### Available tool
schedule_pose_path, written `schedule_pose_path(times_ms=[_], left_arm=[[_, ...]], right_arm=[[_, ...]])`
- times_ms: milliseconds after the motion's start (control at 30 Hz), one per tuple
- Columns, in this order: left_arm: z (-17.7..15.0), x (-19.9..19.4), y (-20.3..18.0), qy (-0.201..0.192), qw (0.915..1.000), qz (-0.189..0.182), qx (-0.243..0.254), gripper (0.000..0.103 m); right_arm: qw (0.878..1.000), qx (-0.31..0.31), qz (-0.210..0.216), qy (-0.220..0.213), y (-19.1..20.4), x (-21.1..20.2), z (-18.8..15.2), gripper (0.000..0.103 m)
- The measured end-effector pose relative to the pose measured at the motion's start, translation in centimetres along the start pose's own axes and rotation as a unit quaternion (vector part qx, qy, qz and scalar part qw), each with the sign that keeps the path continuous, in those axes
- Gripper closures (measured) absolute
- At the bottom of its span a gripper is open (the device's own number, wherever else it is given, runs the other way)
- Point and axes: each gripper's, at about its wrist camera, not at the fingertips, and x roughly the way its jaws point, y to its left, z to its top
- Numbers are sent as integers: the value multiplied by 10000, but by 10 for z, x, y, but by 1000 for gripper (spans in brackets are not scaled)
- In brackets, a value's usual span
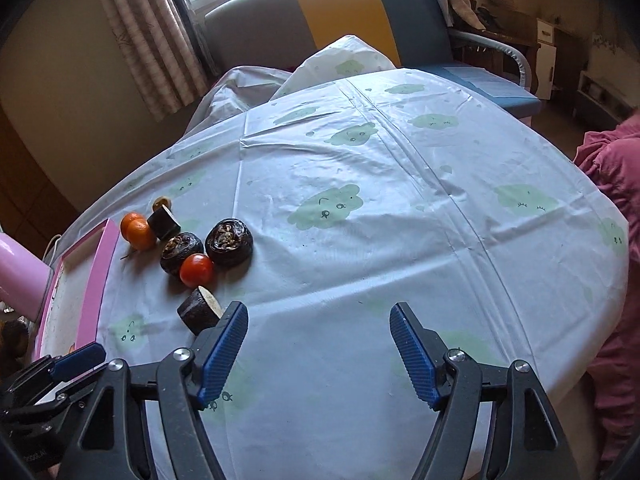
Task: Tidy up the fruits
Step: 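Reach the left tool to the dark cylindrical root slice and grasp it, then lift the root slice with the left tool while the right tool reaches for the red tomato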
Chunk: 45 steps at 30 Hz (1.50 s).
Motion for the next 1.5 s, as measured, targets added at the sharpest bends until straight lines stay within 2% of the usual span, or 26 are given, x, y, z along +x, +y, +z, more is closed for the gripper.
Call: schedule_pose_path(times_ms=[333,400,433,467,567,800,933,1033,1067,1200,1267,1500], left_arm=[[21,54,-22,276,9994,117,190,45],[20,60,-26,242,9993,174,243,50],[21,61,-28,183,9991,233,295,63],[21,62,-29,178,9991,236,303,64],[21,57,-24,120,9996,157,192,64],[2,26,4,-192,9965,809,14,64],[-14,17,28,-205,9926,1173,-233,64],[-24,15,40,-290,9927,1113,-372,64],[-24,15,39,-318,9925,1131,-328,64],[-28,17,42,-431,9925,1078,-376,64],[-29,16,44,-454,9929,1035,-369,64],[-30,16,44,-526,9929,988,-391,64]], right_arm=[[9999,114,-72,32,-19,5,2,28],[9999,128,-71,43,-22,6,2,28],[9999,135,-69,49,-23,6,2,28],[9999,141,-74,60,-24,7,2,28],[9998,170,-48,76,-27,8,0,28],[9999,27,95,89,-21,11,-3,28],[9996,-138,206,135,-10,14,-6,28],[9989,-347,272,165,2,16,-8,29],[9985,-430,300,177,7,16,-9,30],[9956,-781,435,269,27,19,-10,49],[9943,-899,471,311,34,21,-10,53],[9911,-1006,709,497,52,32,-4,57]])
